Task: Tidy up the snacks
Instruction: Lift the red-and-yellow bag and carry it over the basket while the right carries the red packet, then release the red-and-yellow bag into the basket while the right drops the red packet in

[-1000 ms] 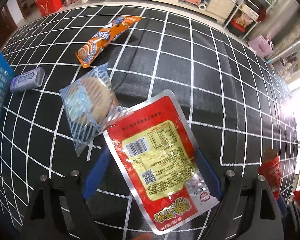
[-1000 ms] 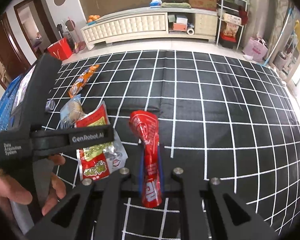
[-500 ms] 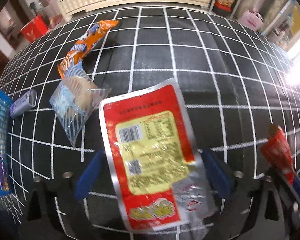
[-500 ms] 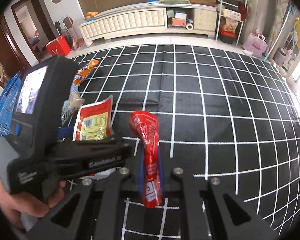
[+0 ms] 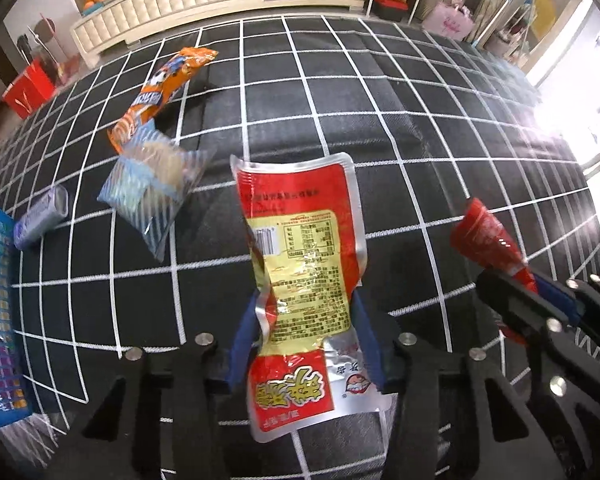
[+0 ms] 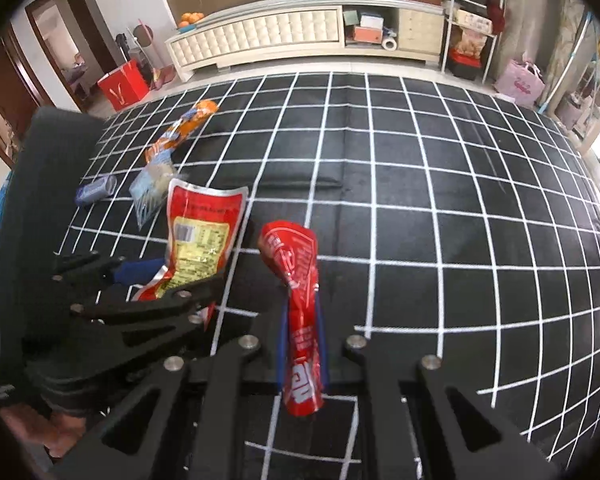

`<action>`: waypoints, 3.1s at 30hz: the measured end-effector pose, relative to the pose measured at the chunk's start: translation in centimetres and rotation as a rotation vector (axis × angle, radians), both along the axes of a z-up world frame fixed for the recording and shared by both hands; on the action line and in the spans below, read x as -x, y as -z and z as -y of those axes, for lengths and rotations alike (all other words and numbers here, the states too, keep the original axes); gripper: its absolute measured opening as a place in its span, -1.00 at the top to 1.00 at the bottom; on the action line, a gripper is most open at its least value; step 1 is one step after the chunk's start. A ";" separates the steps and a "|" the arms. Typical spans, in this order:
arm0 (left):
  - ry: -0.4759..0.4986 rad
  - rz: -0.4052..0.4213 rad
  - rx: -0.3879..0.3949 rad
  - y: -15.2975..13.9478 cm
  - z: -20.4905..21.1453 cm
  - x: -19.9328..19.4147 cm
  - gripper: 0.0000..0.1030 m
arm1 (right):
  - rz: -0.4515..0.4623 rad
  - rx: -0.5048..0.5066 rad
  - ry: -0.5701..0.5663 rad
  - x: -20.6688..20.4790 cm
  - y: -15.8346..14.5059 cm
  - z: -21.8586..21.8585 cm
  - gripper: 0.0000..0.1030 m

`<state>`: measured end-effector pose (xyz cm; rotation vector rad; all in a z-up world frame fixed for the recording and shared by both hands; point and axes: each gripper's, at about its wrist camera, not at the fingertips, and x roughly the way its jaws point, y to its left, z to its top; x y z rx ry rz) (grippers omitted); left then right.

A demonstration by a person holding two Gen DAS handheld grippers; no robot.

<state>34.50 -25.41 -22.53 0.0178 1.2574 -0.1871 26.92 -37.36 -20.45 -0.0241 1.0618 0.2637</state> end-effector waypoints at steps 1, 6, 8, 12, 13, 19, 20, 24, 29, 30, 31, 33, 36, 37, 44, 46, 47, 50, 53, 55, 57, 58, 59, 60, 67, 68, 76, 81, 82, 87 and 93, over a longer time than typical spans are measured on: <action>0.001 0.001 0.022 -0.2 -0.5 0.4 0.26 | 0.001 0.011 -0.004 0.1 -0.1 -0.3 0.70; 0.009 -0.003 0.061 -1.1 -3.5 2.7 1.00 | 0.010 0.017 -0.021 1.2 -0.6 -1.6 0.70; -0.001 -0.026 0.073 -0.2 -4.8 2.9 0.99 | 0.007 0.025 -0.025 1.6 -0.5 -2.0 0.70; 0.001 -0.021 0.125 -0.1 -6.3 3.6 1.00 | 0.006 0.044 -0.029 2.4 -0.9 -2.8 0.70; 0.005 -0.016 0.133 -0.2 -6.6 3.7 1.00 | 0.008 0.049 -0.031 2.6 -1.2 -3.0 0.70; 0.026 0.032 0.203 -1.7 -7.4 6.1 1.00 | 0.034 0.064 -0.038 3.7 -2.8 -4.1 0.70; 0.032 0.046 0.207 -2.5 -7.6 6.2 1.00 | 0.040 0.064 -0.035 3.8 -3.2 -4.2 0.70; 0.045 0.105 0.208 -5.5 -9.2 7.9 1.00 | 0.067 0.056 -0.039 4.3 -4.9 -5.3 0.70; 0.036 0.190 0.204 -10.2 -12.3 9.4 1.00 | 0.105 0.052 -0.070 4.8 -6.9 -7.8 0.70; 0.033 0.202 0.199 -10.6 -12.9 8.9 1.00 | 0.111 0.047 -0.077 4.9 -7.4 -8.5 0.70; 0.026 0.218 0.192 -11.5 -13.8 9.2 1.00 | 0.117 0.039 -0.088 5.0 -7.8 -9.2 0.70; 0.014 0.245 0.187 -13.1 -15.4 9.6 1.00 | 0.129 0.023 -0.109 5.2 -8.6 -10.5 0.70; -0.009 0.287 0.181 -15.3 -18.2 10.7 1.00 | 0.158 0.016 -0.145 5.5 -10.0 -12.9 0.70; -0.019 0.298 0.180 -15.9 -19.2 11.0 1.00 | 0.163 0.012 -0.156 5.6 -10.3 -13.6 0.70; -0.078 0.347 0.161 -18.5 -25.7 12.6 1.00 | 0.209 -0.009 -0.252 6.3 -12.7 -19.9 0.70; -0.101 0.352 0.160 -18.9 -27.6 13.0 1.00 | 0.215 -0.009 -0.271 6.4 -12.9 -21.3 0.70; -0.113 0.353 0.158 -18.9 -28.7 13.1 1.00 | 0.217 -0.009 -0.283 6.5 -13.0 -22.1 0.70; -0.149 0.356 0.157 -18.9 -31.5 13.6 1.00 | 0.216 -0.011 -0.313 6.5 -13.1 -24.5 0.70; -0.176 0.354 0.150 -18.6 -33.8 14.0 1.00 | 0.212 -0.011 -0.342 6.5 -12.8 -26.8 0.70; -0.189 0.348 0.143 -18.3 -35.3 14.1 1.00 | 0.209 -0.007 -0.358 6.4 -12.6 -27.9 0.70; -0.201 0.340 0.143 -17.9 -36.2 14.1 1.00 | 0.202 -0.008 -0.368 6.4 -12.3 -29.0 0.70; -0.206 0.336 0.145 -17.7 -36.7 14.0 1.00 | 0.197 -0.010 -0.371 6.2 -12.1 -29.4 0.70; -0.214 0.330 0.150 -17.5 -37.3 14.0 1.00 | 0.192 -0.011 -0.376 6.1 -11.9 -29.9 0.70; -0.224 0.325 0.154 -17.2 -38.0 13.9 1.00 | 0.186 -0.013 -0.380 6.1 -11.8 -30.4 0.70; -0.260 0.277 0.166 -15.0 -40.9 13.4 1.00 | 0.153 0.001 -0.411 6.0 -10.3 -33.1 0.70; -0.263 0.274 0.147 -14.6 -41.1 13.4 1.00 | 0.149 0.004 -0.414 6.1 -10.1 -33.5 0.70; -0.286 0.217 0.143 -12.4 -42.2 13.5 0.99 | 0.137 0.016 -0.428 6.4 -9.8 -34.7 0.70; -0.288 0.181 0.102 -11.0 -42.3 13.8 0.92 | 0.142 0.026 -0.426 6.8 -10.0 -34.9 0.70; -0.283 0.171 0.082 -10.7 -42.1 13.9 0.89 | 0.143 0.025 -0.427 6.9 -10.0 -34.9 0.70; -0.249 0.194 -0.014 -10.7 -41.5 14.7 0.22 | 0.148 0.029 -0.433 7.1 -10.3 -35.0 0.70; -0.240 0.263 -0.015 -13.2 -42.1 15.4 -0.05 | 0.160 0.034 -0.444 7.2 -11.0 -35.7 0.70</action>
